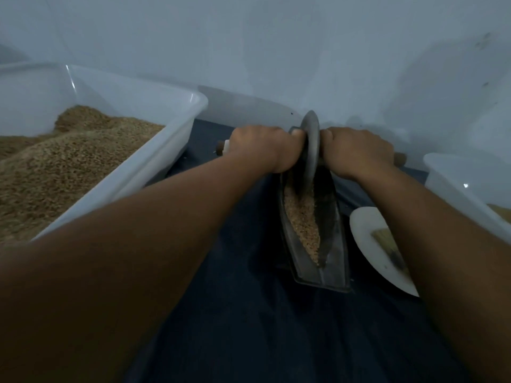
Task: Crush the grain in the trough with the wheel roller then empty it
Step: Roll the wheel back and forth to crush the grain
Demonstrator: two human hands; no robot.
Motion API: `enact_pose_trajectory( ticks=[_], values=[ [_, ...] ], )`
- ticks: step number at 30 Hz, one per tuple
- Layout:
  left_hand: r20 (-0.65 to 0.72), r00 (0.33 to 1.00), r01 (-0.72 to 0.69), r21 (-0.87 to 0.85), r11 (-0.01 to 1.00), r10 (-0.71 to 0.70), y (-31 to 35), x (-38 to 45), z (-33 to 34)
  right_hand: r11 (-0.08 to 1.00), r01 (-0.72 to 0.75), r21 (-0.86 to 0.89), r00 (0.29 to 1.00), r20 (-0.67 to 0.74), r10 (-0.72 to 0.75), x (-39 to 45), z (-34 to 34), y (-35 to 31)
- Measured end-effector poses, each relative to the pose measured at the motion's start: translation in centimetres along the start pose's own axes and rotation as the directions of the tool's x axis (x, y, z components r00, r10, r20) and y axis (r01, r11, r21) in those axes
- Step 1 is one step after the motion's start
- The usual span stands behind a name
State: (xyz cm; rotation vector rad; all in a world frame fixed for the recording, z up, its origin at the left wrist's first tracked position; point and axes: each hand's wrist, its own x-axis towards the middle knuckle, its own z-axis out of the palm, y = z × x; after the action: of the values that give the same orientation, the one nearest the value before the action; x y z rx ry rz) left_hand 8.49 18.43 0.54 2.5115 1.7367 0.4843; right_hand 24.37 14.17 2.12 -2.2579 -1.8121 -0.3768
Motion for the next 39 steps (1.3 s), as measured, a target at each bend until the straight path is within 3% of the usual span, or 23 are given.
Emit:
enact_pose_trajectory(
  ticks=[6,21,31,39],
  values=[
    [-0.022,1.000,-0.003,0.009,1.000,0.003,0.1,-0.9,0.1,1.000,-0.010,-0.009,1.000,-0.017,0.010,-0.8,0.2,0.1],
    [-0.110,0.992,-0.052,0.027,0.998,0.055,0.2,-7.3,-0.6,0.994,0.106,-0.041,0.964,-0.241,-0.113,-8.3,-0.3,0.2],
    [-0.169,0.976,-0.131,0.046,0.990,0.137,-0.1,-10.0,-0.7,0.982,0.166,-0.085,0.949,-0.256,-0.183,-10.9,-1.6,-0.1],
    [-0.160,0.980,-0.111,0.040,0.993,0.116,-0.1,-8.6,-0.6,0.991,0.130,-0.042,0.963,-0.231,-0.136,-9.4,-0.8,0.1]
  ],
)
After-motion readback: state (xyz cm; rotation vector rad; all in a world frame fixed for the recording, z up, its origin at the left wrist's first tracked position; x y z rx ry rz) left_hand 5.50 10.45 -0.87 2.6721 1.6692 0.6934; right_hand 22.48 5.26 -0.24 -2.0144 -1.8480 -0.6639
